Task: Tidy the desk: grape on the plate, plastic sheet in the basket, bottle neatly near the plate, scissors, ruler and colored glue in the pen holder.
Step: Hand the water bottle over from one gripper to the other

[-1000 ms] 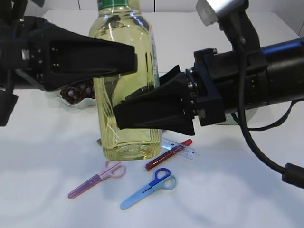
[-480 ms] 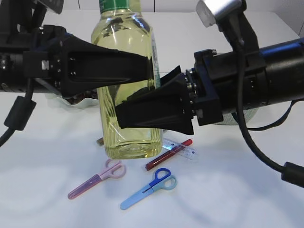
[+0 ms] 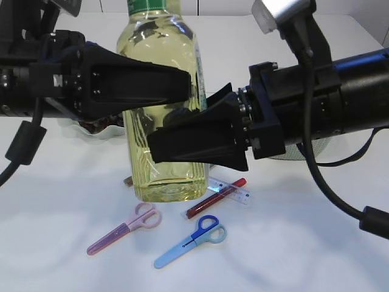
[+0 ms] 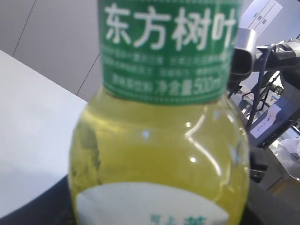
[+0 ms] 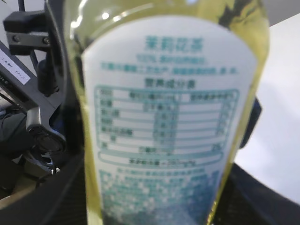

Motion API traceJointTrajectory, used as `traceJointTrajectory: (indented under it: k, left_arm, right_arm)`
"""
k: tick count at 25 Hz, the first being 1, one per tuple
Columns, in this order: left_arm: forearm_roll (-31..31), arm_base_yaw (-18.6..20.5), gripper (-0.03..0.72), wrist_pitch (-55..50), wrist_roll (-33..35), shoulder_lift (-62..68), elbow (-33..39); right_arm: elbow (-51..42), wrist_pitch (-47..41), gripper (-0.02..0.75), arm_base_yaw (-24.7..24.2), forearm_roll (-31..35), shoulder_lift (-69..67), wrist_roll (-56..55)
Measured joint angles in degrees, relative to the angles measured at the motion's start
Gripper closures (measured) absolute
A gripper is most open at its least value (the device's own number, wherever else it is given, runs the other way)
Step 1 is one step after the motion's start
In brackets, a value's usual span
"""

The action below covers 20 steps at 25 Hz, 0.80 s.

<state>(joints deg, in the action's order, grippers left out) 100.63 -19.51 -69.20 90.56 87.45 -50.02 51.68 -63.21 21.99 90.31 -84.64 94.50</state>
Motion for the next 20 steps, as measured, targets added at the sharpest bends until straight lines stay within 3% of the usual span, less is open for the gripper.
traceJointTrajectory:
  k: [13,20]
  left_arm:
    - [0.0,0.0,0.248,0.0,0.0,0.0,-0.1]
    - [0.0,0.0,0.256,0.0,0.0,0.0,-0.1]
  right_arm:
    - [0.0,0.0,0.220,0.0,0.5,0.0,0.1]
    - [0.0,0.0,0.125,0.0,0.5,0.0,0.1]
